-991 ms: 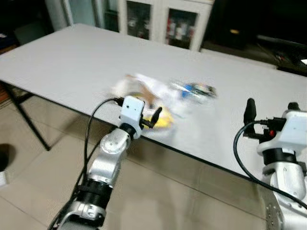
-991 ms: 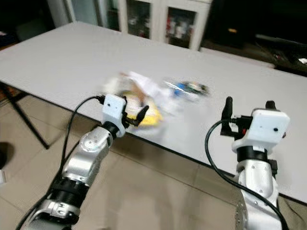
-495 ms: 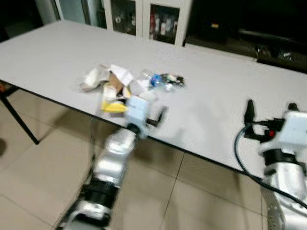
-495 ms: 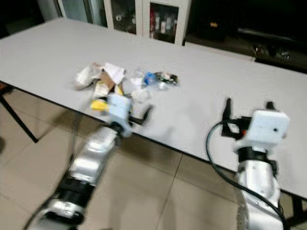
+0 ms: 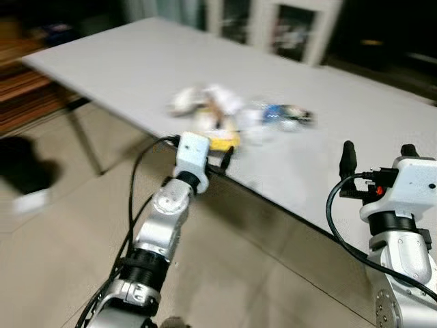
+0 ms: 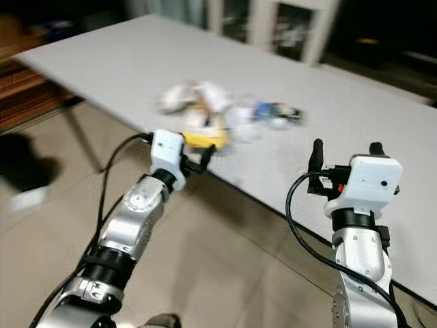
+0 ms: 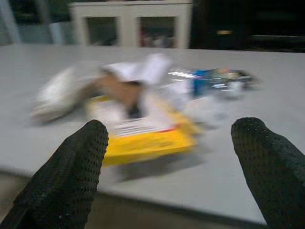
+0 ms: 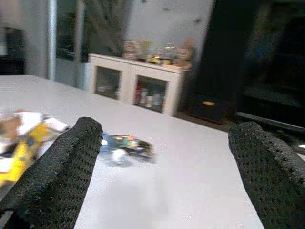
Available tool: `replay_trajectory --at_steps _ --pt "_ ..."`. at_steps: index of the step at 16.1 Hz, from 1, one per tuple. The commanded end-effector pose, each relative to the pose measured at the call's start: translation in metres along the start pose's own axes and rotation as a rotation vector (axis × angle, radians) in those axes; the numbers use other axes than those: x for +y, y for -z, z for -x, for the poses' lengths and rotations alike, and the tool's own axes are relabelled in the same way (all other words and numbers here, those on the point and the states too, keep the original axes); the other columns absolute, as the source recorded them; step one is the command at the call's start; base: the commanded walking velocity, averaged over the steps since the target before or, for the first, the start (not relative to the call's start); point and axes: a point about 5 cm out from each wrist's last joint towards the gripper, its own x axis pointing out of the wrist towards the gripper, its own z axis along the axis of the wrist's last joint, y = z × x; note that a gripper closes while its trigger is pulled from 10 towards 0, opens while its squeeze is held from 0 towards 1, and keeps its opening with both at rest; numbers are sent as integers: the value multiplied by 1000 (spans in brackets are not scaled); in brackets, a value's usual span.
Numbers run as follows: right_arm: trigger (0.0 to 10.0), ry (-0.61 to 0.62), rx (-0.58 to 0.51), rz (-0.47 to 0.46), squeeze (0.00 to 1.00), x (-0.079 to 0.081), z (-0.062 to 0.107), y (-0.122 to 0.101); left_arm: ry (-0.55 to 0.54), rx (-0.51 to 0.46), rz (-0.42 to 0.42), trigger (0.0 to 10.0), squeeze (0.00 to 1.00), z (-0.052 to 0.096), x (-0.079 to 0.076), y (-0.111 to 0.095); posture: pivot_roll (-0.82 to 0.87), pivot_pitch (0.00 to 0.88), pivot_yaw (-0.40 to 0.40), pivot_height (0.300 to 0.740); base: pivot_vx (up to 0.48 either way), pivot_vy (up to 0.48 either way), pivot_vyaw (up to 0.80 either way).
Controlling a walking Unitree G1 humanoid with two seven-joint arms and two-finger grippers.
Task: Picking trash to rubbish bin
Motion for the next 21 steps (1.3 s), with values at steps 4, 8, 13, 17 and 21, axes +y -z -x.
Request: replay_trajectory --at_steps 4,8,13,17,21 --pt "10000 8 10 -5 0 0 0 0 -27 21 46 10000 0 -11 2 -4 86 41 -42 740 0 0 400" --pt "10000 10 8 -22 0 2 -1 0 -54 76 201 10000 0 -16 2 8 86 44 -41 740 0 0 0" --pt "10000 1 0 -25 0 2 0 -4 -38 107 406 10000 0 -22 -10 17 49 65 -72 740 0 0 0" --pt "10000 10 13 -10 0 -2 9 -9 -26 110 474 10000 0 -25 -19 21 -6 116 -93 740 0 0 0" --pt "10000 14 27 9 0 -7 16 -14 -37 124 570 10000 0 -27 -25 26 -64 143 -117 740 0 0 0"
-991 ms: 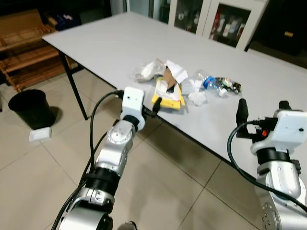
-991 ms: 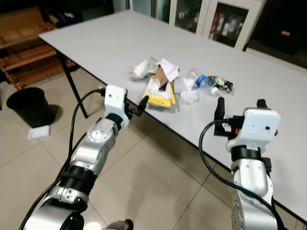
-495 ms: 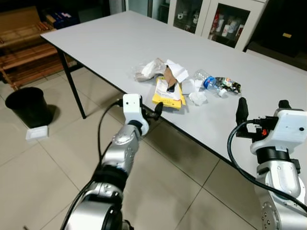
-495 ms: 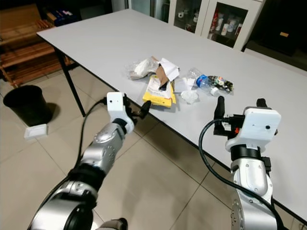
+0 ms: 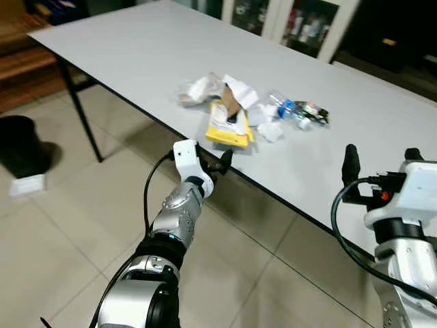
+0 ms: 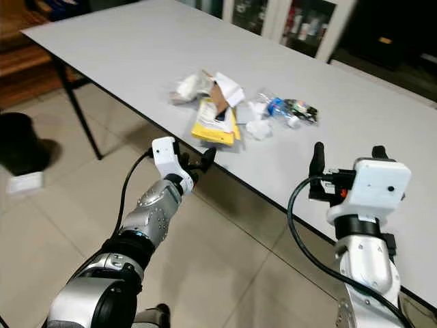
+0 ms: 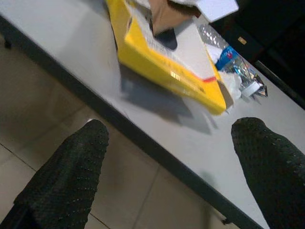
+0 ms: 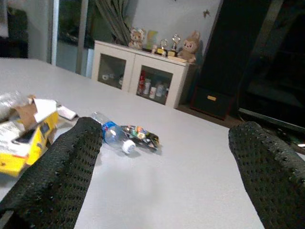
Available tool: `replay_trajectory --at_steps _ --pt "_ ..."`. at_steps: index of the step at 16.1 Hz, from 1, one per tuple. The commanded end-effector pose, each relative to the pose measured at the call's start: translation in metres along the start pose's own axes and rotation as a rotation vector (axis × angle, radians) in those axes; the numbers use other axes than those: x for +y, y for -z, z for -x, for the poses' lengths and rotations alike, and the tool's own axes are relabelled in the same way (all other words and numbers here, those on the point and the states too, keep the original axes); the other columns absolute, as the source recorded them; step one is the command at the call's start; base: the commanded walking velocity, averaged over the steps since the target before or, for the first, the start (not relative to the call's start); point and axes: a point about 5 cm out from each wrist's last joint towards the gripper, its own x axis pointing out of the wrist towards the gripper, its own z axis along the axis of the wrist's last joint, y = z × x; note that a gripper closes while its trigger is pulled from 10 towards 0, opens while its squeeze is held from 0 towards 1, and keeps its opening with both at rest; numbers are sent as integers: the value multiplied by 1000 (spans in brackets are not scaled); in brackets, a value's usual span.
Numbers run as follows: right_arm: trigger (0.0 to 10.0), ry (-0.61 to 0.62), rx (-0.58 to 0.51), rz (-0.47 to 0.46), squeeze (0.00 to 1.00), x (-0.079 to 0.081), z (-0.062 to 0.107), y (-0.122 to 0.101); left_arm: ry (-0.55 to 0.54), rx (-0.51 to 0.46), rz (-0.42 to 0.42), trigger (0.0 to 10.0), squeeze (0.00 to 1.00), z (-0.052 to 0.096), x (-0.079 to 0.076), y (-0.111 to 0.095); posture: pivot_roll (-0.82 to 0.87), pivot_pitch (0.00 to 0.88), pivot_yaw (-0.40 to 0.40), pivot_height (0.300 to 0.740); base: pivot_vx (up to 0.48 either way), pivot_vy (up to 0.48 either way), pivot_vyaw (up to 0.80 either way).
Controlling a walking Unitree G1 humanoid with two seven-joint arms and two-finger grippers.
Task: Picking trash to rubbish bin
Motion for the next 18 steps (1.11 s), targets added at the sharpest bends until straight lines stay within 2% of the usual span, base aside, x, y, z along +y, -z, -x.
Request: replay_trajectory --at_steps 1,3,6,9,13,16,18 --pt "10000 16 -1 18 0 -6 3 -5 62 -8 28 10000 0 -8 -25 -1 -70 144 -119 740 0 0 0" --pt "10000 20 7 25 0 -8 4 -6 87 -31 -3 10000 0 -10 -32 -8 -75 142 -120 740 0 0 0" --pt "10000 27 -15 17 0 -6 0 -9 162 -171 -168 10000 0 -10 -43 -35 -46 120 -93 740 0 0 0" --pt "10000 33 -30 2 0 -4 -5 -9 177 -242 -299 10000 0 0 -42 -46 -2 102 -68 740 0 0 0" --pt "10000 31 -44 -19 0 0 -12 -7 192 -262 -370 10000 0 11 -38 -48 34 89 -58 740 0 0 0" --pt "10000 19 -58 -26 0 2 -16 -8 188 -327 -394 10000 0 17 -44 -60 49 79 -63 740 395 0 0" --pt "10000 17 -61 -26 0 2 -17 -8 193 -333 -403 10000 0 18 -44 -63 52 76 -62 740 388 0 0"
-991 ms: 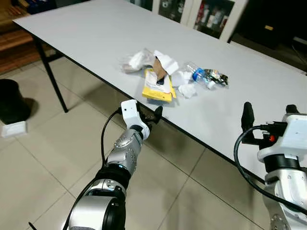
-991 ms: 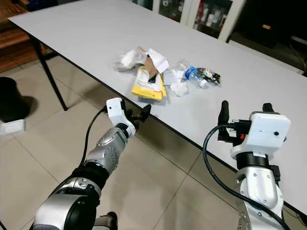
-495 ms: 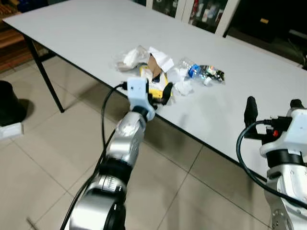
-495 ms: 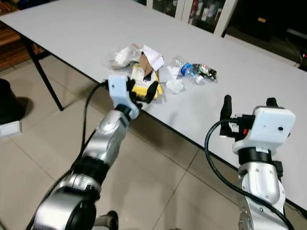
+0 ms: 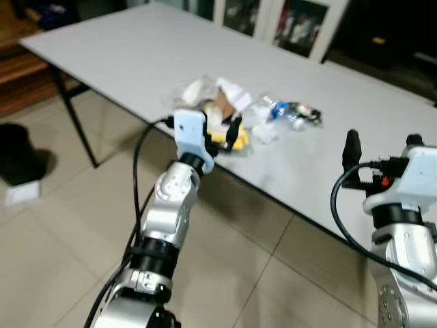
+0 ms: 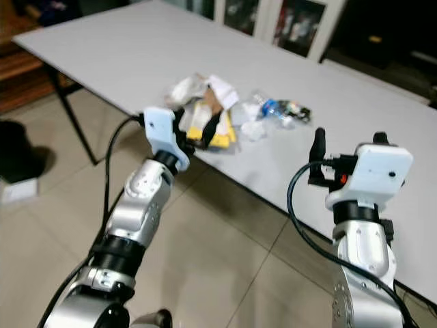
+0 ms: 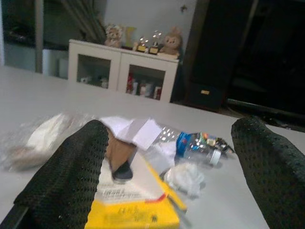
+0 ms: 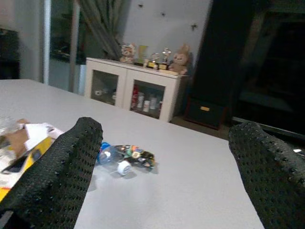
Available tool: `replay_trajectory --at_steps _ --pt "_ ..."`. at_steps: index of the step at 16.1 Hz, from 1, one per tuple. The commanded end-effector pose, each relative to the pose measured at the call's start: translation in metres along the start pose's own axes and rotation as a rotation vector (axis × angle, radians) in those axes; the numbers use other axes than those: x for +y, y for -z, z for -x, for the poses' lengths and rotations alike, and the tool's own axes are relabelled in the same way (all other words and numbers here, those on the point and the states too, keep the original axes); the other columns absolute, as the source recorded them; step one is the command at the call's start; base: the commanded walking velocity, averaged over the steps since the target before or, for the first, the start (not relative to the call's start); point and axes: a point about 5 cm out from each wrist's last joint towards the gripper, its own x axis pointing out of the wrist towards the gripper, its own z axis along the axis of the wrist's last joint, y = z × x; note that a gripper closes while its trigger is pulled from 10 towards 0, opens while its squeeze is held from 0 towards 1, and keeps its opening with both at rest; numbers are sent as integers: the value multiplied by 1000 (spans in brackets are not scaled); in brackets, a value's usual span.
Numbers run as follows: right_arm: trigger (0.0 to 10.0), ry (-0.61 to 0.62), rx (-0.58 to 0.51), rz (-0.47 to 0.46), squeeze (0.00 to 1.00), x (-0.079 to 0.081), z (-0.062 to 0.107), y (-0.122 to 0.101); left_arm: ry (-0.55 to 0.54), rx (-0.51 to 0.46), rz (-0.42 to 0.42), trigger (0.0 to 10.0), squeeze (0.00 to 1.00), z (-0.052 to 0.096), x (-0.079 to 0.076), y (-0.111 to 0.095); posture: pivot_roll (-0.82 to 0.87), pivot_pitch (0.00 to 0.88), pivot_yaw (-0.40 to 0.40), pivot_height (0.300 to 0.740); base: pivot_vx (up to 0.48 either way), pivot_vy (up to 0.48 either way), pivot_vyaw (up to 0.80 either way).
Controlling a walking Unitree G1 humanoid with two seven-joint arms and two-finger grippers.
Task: Picking trash to rubbish bin
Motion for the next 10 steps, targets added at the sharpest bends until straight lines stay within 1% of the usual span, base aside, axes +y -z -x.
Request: replay_trajectory --at_steps 1,10 --pt "10000 6 -6 4 0 -2 -1 0 18 19 -14 10000 0 -1 -5 2 52 76 -62 740 472 0 0" --pt "10000 15 -13 2 0 -1 0 2 20 42 -32 10000 0 -2 -7 2 46 72 -51 740 479 0 0"
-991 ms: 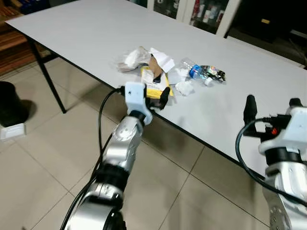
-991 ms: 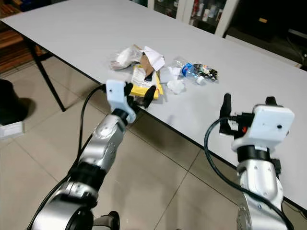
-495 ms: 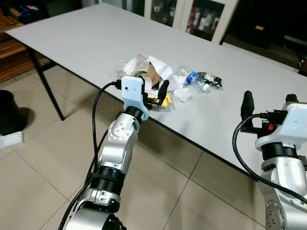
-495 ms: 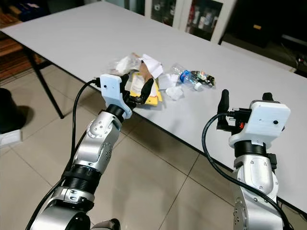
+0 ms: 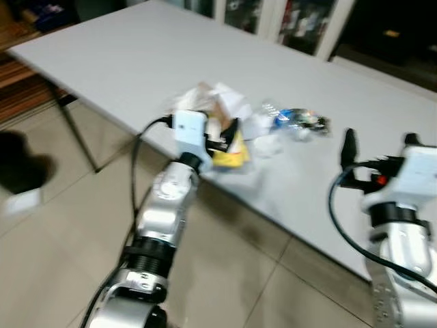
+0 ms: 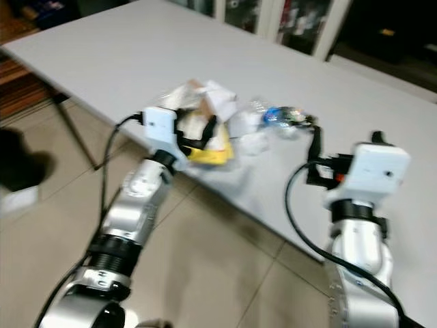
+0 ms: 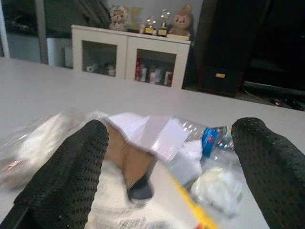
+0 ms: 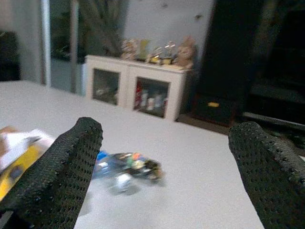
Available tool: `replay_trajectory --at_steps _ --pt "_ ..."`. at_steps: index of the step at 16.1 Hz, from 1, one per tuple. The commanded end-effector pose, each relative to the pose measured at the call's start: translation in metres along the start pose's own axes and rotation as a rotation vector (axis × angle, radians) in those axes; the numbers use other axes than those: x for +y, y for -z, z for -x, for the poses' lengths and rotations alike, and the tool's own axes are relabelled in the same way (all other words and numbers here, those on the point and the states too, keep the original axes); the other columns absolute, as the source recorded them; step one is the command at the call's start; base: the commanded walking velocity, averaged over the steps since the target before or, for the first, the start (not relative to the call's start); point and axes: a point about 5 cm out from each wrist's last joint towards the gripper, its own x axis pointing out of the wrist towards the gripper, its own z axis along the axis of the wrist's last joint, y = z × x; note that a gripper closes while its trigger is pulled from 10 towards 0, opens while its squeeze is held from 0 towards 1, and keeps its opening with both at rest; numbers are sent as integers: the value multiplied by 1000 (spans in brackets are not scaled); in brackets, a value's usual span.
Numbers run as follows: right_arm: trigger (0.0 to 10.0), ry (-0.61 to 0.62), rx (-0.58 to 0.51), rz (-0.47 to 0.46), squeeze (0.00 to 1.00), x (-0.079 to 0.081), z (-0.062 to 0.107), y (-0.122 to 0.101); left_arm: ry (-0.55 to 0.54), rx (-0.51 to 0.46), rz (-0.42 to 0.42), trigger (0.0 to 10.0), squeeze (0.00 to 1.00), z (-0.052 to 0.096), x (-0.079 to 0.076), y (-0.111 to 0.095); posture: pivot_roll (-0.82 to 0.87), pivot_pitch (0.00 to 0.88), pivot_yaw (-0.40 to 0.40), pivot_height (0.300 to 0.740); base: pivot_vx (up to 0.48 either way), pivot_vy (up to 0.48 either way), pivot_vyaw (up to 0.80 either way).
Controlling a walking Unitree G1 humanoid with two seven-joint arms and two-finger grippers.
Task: Picking trash to rubbish bin
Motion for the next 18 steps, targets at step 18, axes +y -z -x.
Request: replay_trajectory --at_steps 18 --pt "10000 -4 38 24 0 -5 -1 6 -69 23 85 10000 0 6 -10 -1 76 146 -102 740 133 0 0"
